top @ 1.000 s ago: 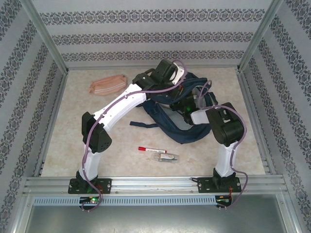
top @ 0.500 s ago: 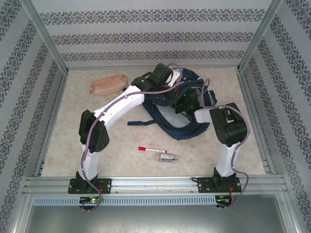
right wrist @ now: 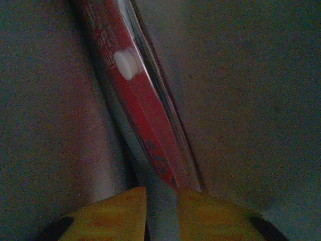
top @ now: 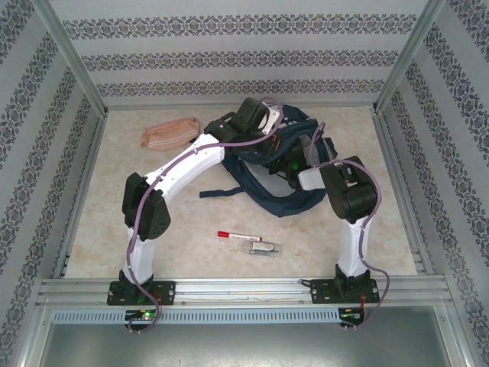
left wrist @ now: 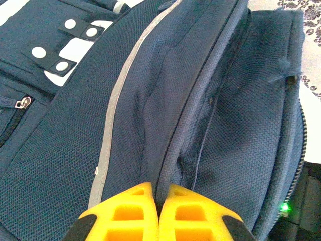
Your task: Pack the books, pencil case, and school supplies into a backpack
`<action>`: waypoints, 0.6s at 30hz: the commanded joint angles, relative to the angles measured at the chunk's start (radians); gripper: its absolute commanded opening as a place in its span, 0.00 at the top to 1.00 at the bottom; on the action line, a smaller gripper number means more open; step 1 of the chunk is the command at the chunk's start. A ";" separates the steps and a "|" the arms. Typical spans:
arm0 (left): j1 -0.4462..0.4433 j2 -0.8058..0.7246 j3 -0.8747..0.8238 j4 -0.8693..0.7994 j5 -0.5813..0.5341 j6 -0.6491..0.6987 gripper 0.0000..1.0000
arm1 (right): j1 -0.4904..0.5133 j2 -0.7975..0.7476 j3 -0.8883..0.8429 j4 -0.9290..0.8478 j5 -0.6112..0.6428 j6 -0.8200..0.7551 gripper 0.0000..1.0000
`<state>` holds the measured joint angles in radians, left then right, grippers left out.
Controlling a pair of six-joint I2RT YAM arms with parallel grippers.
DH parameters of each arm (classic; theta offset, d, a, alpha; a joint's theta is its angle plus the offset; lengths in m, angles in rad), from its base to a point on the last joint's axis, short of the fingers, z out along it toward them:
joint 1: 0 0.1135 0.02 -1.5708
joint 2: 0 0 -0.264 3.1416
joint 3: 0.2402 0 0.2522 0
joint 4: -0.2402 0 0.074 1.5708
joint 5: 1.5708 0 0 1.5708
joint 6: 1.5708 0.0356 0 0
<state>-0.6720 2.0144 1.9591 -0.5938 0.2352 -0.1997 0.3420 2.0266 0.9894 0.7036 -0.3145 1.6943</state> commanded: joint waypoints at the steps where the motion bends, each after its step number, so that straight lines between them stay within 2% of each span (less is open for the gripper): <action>1: 0.016 -0.064 -0.050 0.091 0.003 -0.027 1.00 | -0.012 -0.146 -0.077 0.071 -0.032 -0.024 0.75; 9: 0.046 -0.082 -0.153 0.167 0.020 -0.061 1.00 | -0.055 -0.396 -0.306 -0.011 -0.096 -0.090 0.70; 13: 0.046 -0.083 -0.177 0.170 0.087 -0.052 1.00 | -0.087 -0.550 -0.437 -0.095 -0.129 -0.158 0.70; 16: 0.046 -0.116 -0.193 0.129 0.067 -0.056 0.95 | -0.132 -0.726 -0.531 -0.277 -0.147 -0.263 0.70; 18: 0.047 -0.161 -0.229 0.141 0.044 -0.056 0.88 | -0.163 -0.879 -0.539 -0.517 -0.146 -0.382 0.68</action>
<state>-0.6460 1.9553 1.7584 -0.4755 0.3073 -0.2398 0.2104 1.3003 0.4675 0.4603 -0.4355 1.4918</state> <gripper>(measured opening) 0.099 0.310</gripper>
